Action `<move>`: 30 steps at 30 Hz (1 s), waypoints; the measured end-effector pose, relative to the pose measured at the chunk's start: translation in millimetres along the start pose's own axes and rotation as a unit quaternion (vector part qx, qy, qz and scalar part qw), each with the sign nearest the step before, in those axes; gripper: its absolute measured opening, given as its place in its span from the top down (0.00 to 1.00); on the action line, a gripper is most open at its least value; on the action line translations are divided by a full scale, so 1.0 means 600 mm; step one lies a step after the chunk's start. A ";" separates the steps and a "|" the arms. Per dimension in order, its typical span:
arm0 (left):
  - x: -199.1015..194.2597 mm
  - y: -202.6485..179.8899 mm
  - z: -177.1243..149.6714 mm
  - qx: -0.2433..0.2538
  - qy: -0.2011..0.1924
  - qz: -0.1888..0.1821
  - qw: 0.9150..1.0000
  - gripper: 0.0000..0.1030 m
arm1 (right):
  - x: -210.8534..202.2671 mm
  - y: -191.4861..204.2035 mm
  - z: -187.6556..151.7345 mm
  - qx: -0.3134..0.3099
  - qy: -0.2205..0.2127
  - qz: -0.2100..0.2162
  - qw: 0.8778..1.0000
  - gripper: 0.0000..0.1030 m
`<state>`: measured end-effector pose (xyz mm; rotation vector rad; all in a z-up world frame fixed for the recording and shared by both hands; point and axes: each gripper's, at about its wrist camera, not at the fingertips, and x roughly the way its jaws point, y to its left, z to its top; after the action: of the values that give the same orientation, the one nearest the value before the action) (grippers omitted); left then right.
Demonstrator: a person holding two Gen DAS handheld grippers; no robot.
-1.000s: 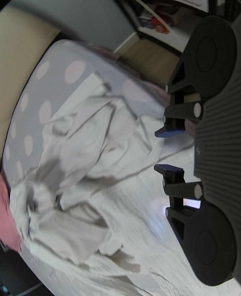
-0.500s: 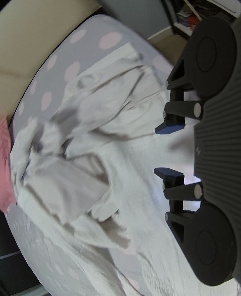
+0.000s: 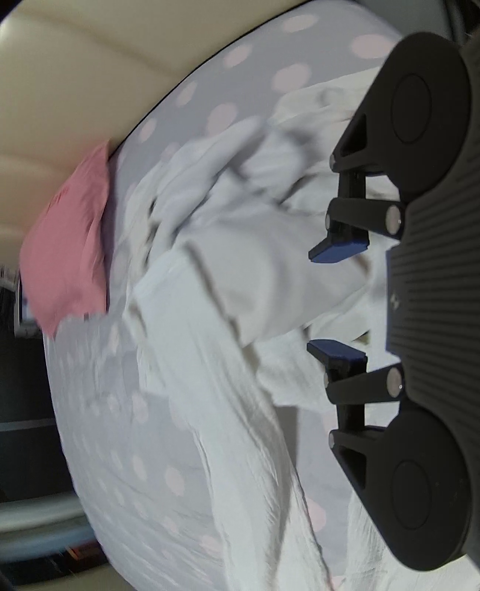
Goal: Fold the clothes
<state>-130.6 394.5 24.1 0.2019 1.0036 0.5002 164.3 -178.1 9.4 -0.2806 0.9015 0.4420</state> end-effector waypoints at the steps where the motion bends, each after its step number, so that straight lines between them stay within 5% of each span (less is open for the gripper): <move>1: 0.011 -0.002 0.007 0.014 0.002 -0.005 1.000 0.57 | 0.009 0.006 0.009 -0.015 0.002 0.005 1.000 0.52; 6: 0.074 -0.023 0.037 0.086 0.028 -0.015 0.996 0.56 | 0.060 0.039 0.059 -0.107 0.020 0.026 0.994 0.52; 12: 0.150 -0.035 0.072 0.154 0.053 -0.025 0.986 0.56 | 0.115 0.076 0.139 -0.236 0.035 0.037 0.971 0.54; 22: 0.248 -0.045 0.114 0.194 0.095 -0.060 0.975 0.56 | 0.224 0.142 0.265 -0.345 0.052 0.018 0.937 0.55; 25: 0.274 -0.047 0.116 0.199 0.113 -0.064 0.971 0.66 | 0.259 0.170 0.284 -0.380 0.058 0.018 0.923 0.58; 30: 0.307 -0.051 0.110 0.214 0.134 -0.083 0.964 0.66 | 0.320 0.211 0.299 -0.451 0.086 0.014 0.888 0.62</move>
<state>14.8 462.4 -91.6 0.4411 1.3777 0.1520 331.1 55.3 -44.8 -1.1784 0.8201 0.8621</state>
